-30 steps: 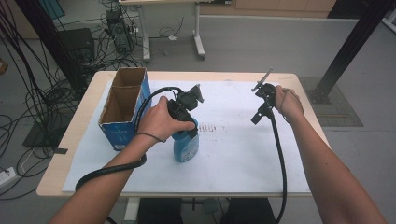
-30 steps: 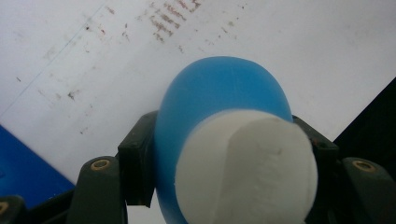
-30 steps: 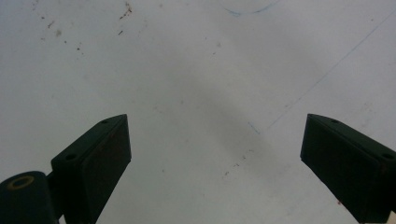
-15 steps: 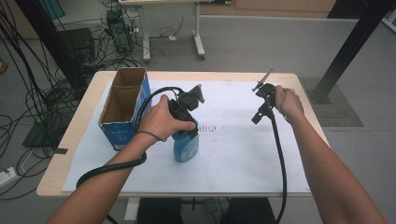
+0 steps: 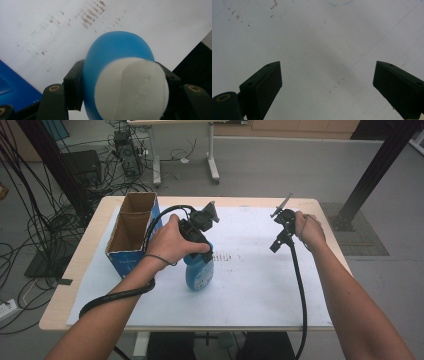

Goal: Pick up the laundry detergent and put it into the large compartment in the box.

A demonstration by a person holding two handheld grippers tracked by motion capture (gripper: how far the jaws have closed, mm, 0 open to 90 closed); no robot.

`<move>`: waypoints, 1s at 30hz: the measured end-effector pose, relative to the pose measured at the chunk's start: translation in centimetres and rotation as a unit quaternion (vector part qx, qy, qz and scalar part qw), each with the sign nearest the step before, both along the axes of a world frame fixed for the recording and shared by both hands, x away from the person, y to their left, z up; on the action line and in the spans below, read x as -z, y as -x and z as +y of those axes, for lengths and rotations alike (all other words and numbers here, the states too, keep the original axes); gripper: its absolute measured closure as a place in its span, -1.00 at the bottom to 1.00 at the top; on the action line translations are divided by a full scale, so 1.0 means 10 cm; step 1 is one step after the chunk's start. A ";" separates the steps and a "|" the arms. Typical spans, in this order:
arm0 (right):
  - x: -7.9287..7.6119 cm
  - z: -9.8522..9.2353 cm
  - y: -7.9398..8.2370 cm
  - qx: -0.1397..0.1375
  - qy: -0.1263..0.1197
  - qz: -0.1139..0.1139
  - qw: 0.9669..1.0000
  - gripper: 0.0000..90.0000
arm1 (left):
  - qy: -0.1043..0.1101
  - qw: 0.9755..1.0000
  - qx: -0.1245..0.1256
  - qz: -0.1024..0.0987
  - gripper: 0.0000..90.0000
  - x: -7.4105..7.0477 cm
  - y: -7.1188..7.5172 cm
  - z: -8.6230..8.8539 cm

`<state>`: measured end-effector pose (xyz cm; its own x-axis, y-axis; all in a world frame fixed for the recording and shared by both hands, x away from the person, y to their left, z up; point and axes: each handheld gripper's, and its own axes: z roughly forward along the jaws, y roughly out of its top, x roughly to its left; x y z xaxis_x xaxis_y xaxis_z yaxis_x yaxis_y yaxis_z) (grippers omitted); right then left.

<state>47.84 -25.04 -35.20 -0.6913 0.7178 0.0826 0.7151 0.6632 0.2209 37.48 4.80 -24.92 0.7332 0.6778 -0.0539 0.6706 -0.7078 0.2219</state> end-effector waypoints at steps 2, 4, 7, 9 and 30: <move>0.00 0.00 0.00 -0.001 0.000 -0.001 1.000 -0.82 | 0.002 1.000 0.001 0.000 -0.16 -0.03 0.00 0.00; 0.00 0.00 0.00 -0.001 -0.002 -0.001 1.000 -0.82 | 0.007 1.000 -0.001 -0.004 -0.16 -0.11 0.00 -0.02; -0.01 0.00 0.01 -0.003 -0.003 -0.003 1.000 -0.82 | 0.006 1.000 0.001 -0.008 -0.16 -0.23 -0.01 -0.04; -0.02 0.00 0.01 -0.002 -0.003 -0.003 1.000 -0.82 | 0.007 1.000 0.001 -0.011 -0.16 -0.34 0.00 -0.06; -0.08 -0.01 0.02 0.002 -0.011 -0.007 1.000 -0.82 | 0.015 0.999 -0.002 -0.044 -0.16 -1.65 0.02 -0.20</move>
<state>47.69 -25.12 -34.45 -0.6892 0.7190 0.0891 0.7150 0.6551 0.2444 37.31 2.76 -8.38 0.7329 0.6802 -0.0085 0.6505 -0.6972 0.3011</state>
